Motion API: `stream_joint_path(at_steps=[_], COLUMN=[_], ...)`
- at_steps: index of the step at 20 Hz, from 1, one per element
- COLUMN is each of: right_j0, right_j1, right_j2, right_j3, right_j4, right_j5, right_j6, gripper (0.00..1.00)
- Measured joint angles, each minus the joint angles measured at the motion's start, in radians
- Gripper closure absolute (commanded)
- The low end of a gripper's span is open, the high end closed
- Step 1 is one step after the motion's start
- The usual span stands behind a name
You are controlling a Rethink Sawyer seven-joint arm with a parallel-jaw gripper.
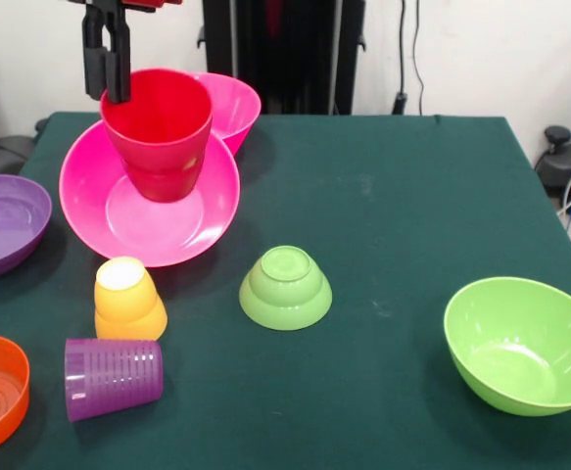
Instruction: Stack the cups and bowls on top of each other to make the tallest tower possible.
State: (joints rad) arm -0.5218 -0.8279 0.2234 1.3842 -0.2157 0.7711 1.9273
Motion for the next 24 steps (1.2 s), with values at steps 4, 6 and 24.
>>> stream_joint_path(at_steps=[4,6,24], right_j0=[0.000,0.000,0.001], right_j1=[0.000,0.000,-0.003], right_j2=[0.020,0.032,0.054], right_j3=[0.000,0.000,0.000], right_j4=[-0.013,-0.020,-0.097], right_j5=[-0.082,-0.129,-0.353], right_j6=[0.000,0.000,0.000], gripper=[1.00,1.00,1.00])
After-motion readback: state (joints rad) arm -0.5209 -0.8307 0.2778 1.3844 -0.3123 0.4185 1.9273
